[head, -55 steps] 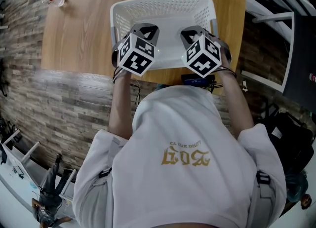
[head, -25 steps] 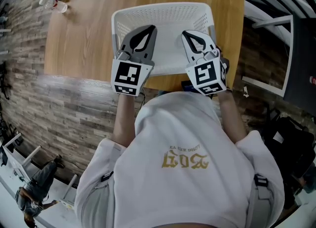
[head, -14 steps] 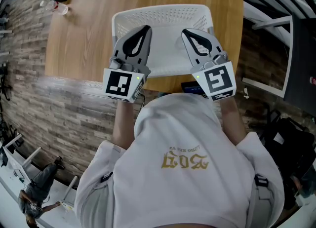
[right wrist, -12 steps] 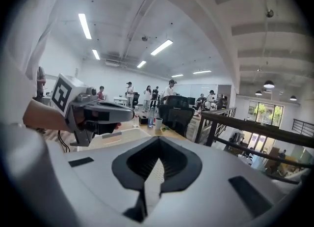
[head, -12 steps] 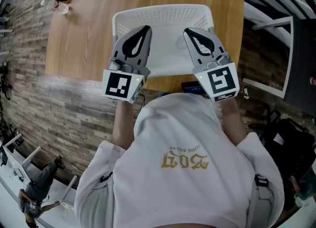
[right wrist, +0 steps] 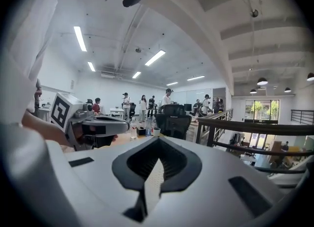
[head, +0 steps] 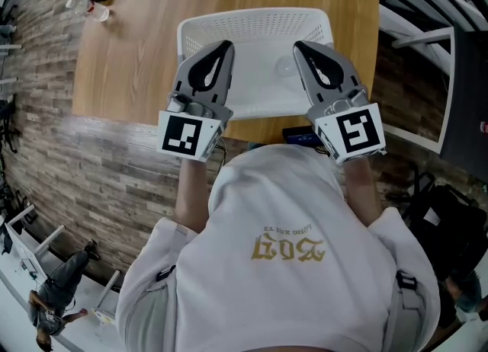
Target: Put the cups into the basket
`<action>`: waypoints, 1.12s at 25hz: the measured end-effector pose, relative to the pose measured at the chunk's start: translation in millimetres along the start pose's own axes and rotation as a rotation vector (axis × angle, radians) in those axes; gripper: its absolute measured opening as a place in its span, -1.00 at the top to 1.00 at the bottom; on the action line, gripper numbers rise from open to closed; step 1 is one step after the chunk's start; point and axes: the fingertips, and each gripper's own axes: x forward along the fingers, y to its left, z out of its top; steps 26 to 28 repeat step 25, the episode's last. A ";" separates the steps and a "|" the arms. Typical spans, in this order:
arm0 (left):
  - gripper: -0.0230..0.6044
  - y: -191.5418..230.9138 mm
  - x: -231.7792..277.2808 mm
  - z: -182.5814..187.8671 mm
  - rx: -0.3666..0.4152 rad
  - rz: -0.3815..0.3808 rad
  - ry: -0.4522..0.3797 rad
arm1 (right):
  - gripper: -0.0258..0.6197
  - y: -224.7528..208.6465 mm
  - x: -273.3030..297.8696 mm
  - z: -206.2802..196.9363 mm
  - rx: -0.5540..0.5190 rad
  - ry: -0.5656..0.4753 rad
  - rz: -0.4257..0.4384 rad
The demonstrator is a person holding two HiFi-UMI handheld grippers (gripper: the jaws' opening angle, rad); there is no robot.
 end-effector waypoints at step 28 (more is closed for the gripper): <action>0.90 3.2 2.1 -6.6 -0.002 -0.021 0.030 | 0.89 -0.7 2.5 -5.8 0.018 0.018 -0.003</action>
